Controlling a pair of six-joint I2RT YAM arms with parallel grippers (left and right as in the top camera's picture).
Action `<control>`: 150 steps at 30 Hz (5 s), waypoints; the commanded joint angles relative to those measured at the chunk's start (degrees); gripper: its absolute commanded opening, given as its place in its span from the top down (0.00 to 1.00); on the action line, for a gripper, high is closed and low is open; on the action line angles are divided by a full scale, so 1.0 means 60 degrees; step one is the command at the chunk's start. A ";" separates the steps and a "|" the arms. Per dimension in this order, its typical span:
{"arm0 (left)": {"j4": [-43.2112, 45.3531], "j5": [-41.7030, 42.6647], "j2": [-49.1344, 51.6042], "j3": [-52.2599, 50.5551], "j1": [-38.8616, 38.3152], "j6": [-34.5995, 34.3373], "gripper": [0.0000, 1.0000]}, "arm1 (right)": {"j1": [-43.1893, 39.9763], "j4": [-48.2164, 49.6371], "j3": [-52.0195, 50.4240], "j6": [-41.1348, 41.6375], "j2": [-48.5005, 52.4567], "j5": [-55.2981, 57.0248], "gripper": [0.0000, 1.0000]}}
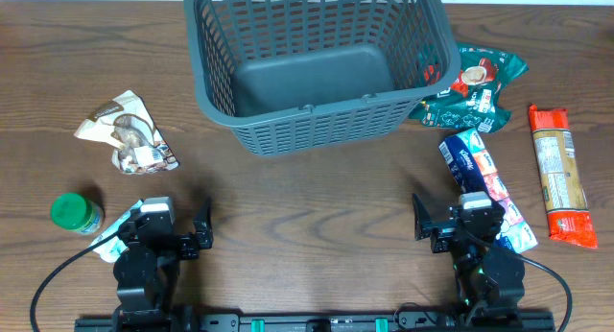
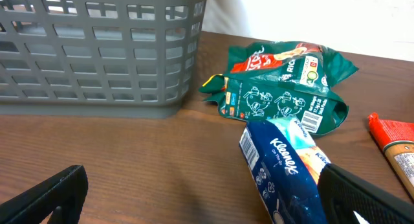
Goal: Pack container
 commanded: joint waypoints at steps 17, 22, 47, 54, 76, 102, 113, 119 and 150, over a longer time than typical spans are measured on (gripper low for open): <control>0.0022 0.0066 -0.0066 -0.0168 -0.0047 0.0058 0.01 | -0.0171 0.0022 -0.0051 0.0146 -0.0066 0.0098 0.01; 0.0029 0.0066 -0.0066 -0.0168 -0.0047 0.0058 0.01 | -0.0171 0.0022 -0.0051 0.0149 -0.0066 0.0095 0.01; 0.0772 0.0739 0.1024 0.1333 -0.0047 -0.0521 0.02 | -0.0175 -0.0058 0.1071 0.0940 0.0186 0.2656 0.01; 0.0772 0.0732 0.3727 0.3439 -0.0047 -0.0517 0.01 | -0.0175 -0.0193 0.3064 0.0874 0.2448 0.3796 0.01; -0.1701 0.0867 0.9337 1.1183 -0.0047 -0.0517 0.02 | -0.0175 -0.5242 1.4761 0.0291 1.1500 -0.0514 0.01; -0.5748 0.2721 0.9162 1.1180 -0.0051 -0.1093 0.02 | -0.0084 -0.8812 1.6025 -0.1286 1.3988 -0.4014 0.01; -0.6094 0.4645 0.9719 1.1180 -0.0284 -0.0681 0.02 | 0.0503 -0.9242 1.6098 -0.2364 1.4080 -0.3996 0.01; -0.6054 0.4772 0.9887 1.1180 -0.0809 -0.0412 0.01 | 0.0801 -0.9384 1.6098 -0.2900 1.4080 -0.3974 0.01; -0.4677 0.3340 1.1358 1.1162 -0.1381 -0.4393 0.02 | 0.0973 -0.9712 1.6098 -0.2699 1.4080 -0.2510 0.01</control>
